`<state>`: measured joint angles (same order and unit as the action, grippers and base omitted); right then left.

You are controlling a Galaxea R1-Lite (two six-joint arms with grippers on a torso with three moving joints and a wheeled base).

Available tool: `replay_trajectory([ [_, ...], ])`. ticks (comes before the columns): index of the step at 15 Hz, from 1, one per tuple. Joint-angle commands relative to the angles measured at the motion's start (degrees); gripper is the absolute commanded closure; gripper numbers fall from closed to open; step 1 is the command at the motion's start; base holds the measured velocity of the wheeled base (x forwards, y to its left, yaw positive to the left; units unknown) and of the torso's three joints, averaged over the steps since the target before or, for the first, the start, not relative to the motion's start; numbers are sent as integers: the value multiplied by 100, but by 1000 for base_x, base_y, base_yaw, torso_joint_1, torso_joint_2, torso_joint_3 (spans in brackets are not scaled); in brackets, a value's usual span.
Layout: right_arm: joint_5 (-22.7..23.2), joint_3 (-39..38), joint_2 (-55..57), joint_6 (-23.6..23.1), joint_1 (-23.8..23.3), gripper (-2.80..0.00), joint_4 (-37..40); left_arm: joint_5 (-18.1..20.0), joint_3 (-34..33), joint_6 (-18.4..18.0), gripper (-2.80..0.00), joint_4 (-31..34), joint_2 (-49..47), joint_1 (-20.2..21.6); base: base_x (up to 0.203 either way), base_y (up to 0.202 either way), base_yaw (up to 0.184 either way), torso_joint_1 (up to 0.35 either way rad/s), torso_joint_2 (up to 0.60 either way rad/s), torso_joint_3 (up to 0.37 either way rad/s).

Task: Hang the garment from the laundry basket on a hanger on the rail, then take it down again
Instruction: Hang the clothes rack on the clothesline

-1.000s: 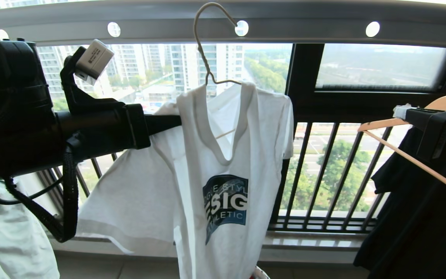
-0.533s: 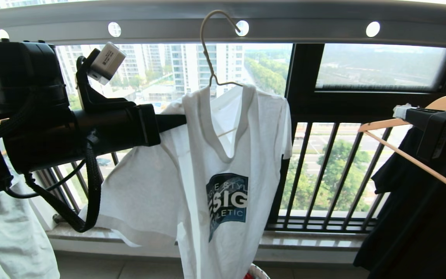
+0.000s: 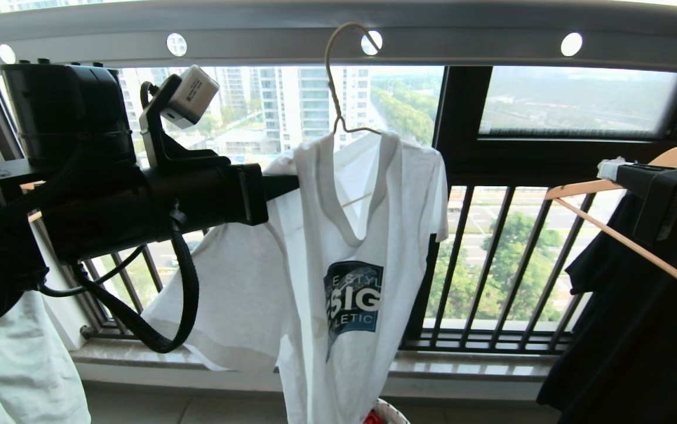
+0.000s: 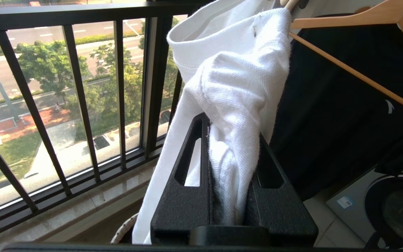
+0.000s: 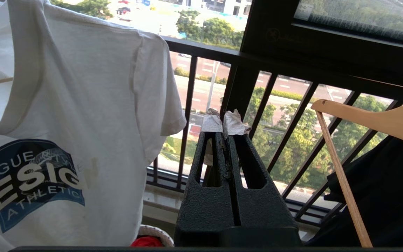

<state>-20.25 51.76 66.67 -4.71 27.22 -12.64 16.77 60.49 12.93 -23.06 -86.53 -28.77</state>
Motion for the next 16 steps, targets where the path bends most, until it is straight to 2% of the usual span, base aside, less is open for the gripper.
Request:
replay_trajectory([
  [1,-10,9,-5,-4,2,0,-10,-209,15,-47,0,-22,-109,-85,0,0,0,0,0,0],
  [3,-14,9,-5,-4,2,0,-10,-301,-39,-113,0,-409,-177,-110,0,0,0,0,0,0],
  [5,-6,1,-5,-4,2,0,-10,-691,-132,-295,0,-789,-335,-212,0,0,0,0,0,0],
  [6,-11,8,4,-4,2,0,-10,-827,-155,-370,0,-811,-395,-291,0,0,0,0,0,0],
  [11,-14,8,4,-4,2,0,-10,-880,-164,-645,0,-814,-528,-532,0,0,0,0,0,0],
  [16,-14,1,4,-4,2,0,-10,-1122,-178,-695,0,-822,-663,-560,0,0,0,0,0,0],
])
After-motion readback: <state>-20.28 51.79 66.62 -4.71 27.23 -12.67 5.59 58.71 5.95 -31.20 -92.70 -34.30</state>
